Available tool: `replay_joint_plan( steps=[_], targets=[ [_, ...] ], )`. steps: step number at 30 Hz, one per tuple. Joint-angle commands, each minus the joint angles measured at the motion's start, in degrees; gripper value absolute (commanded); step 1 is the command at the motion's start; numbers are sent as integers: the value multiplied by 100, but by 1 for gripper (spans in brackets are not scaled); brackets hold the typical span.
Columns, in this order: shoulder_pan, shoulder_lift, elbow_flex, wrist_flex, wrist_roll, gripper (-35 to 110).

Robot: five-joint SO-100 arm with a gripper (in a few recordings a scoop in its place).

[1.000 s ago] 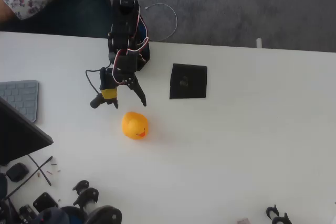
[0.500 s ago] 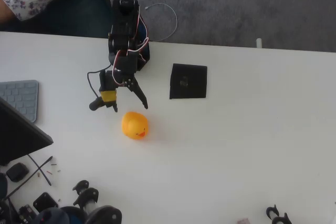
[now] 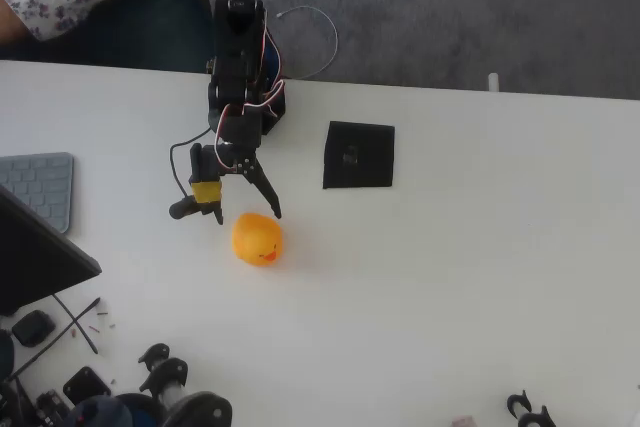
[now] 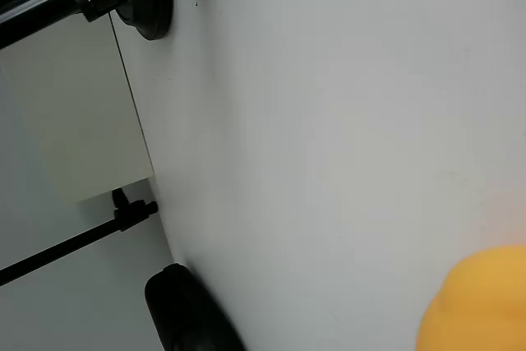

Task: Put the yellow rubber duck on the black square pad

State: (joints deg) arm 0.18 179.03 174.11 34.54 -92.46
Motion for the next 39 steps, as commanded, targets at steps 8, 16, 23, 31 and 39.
replay_joint_plan(
  steps=[8, 16, 23, 31, 39],
  targets=[
    [26, -1134, -1538, 281, 747, 44],
    [26, -3322, -2742, 562, 791, 44],
    [-422, -4052, -3015, 562, 879, 44],
    [-1248, -4764, -3533, 562, 1863, 44],
    [-1178, -5405, -3779, 562, 1828, 44]
  ],
)
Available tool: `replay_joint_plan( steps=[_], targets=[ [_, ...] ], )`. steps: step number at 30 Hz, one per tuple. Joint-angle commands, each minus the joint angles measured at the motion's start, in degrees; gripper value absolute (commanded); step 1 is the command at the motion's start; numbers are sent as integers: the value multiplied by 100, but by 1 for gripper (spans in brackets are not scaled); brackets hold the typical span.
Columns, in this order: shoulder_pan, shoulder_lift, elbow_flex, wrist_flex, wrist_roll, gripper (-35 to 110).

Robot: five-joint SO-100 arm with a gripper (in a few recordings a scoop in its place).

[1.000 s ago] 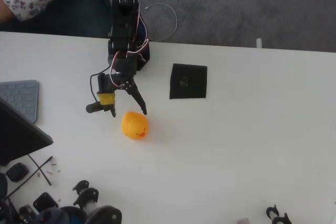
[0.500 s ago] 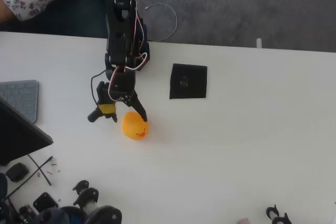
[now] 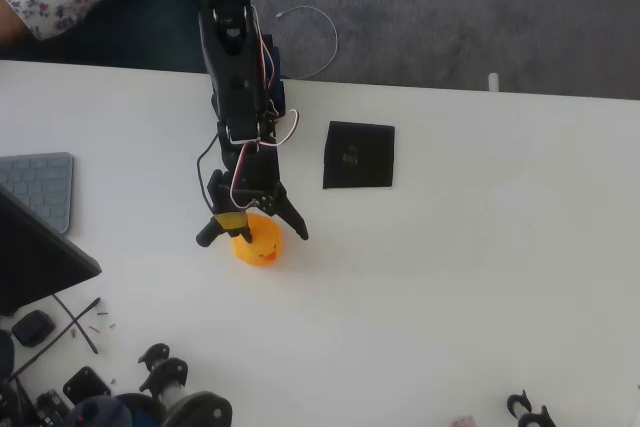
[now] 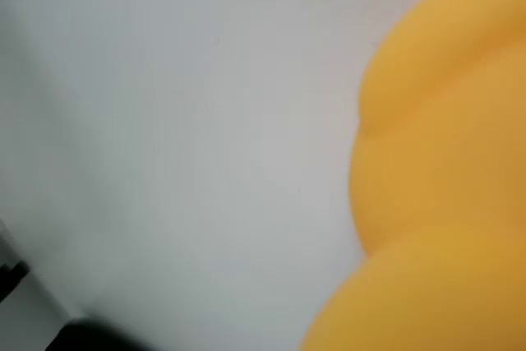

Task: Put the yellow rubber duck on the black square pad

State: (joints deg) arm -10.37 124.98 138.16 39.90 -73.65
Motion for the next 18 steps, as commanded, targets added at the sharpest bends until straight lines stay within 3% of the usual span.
replay_joint_plan(
  steps=[1, 18],
  targets=[
    [-123, -35, -185, 26, -53, 44],
    [387, -756, -176, 44, -62, 44]
  ],
)
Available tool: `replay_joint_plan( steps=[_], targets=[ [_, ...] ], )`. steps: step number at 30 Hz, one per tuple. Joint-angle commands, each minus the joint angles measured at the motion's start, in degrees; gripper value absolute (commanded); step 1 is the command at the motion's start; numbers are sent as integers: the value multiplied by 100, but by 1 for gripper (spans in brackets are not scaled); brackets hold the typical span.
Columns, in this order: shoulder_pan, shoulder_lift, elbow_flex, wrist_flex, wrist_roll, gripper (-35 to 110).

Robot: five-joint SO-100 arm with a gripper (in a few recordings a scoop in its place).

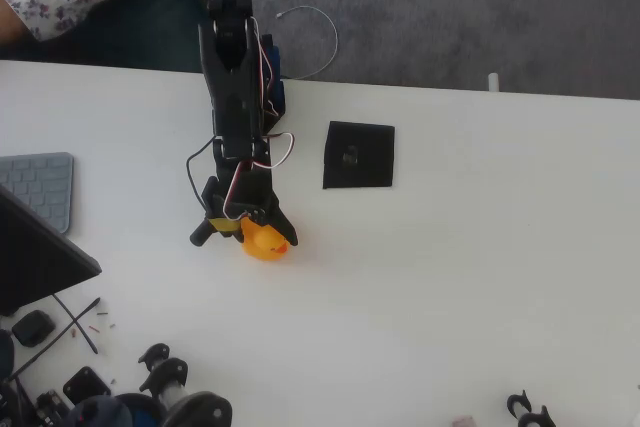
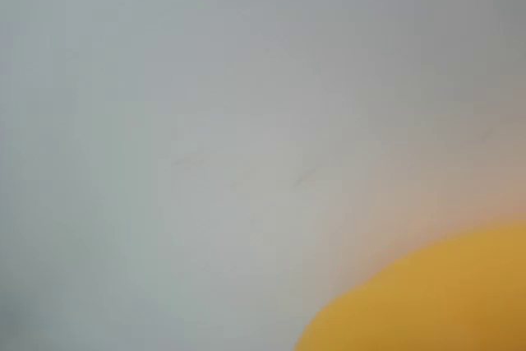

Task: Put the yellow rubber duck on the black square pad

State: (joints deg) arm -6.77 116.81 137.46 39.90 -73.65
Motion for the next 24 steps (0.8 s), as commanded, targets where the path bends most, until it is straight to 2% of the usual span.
replay_joint_plan(
  steps=[1, 8, 16, 24],
  targets=[
    [26, 70, -105, 44, -62, 44],
    [-53, 35, -105, 44, -62, 42],
    [-79, 79, 105, 53, -62, 26],
    [-79, 97, 167, 53, -62, 22]
  ],
)
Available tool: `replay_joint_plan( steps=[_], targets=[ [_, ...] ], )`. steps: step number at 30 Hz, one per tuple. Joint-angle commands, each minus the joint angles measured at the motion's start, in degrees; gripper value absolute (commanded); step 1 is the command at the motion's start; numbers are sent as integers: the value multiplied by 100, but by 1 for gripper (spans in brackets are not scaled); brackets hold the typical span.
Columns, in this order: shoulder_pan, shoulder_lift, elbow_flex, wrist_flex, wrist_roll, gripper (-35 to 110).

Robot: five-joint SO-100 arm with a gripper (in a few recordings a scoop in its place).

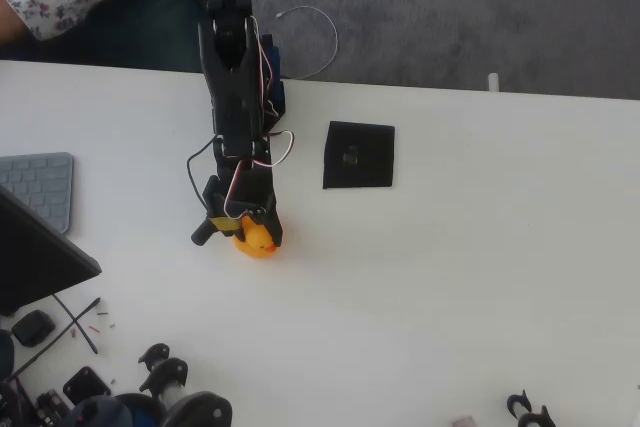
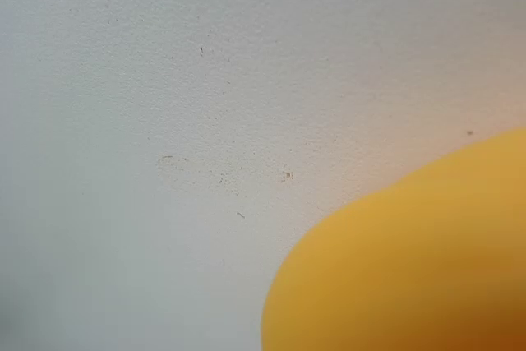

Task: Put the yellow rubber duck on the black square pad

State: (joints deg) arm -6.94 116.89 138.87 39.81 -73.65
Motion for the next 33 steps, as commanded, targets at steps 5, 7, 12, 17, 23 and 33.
replay_joint_plan(
  steps=[5, 7, 12, 17, 23, 33],
  targets=[
    [-62, 88, 0, 62, -53, 15],
    [-62, 88, -35, 53, -26, 13],
    [-70, 413, -141, 44, 0, 12],
    [-290, 1230, -396, 62, 18, 12],
    [-571, 2048, -404, 53, 519, 12],
    [-1925, 2540, -413, 53, 2522, 12]
  ],
)
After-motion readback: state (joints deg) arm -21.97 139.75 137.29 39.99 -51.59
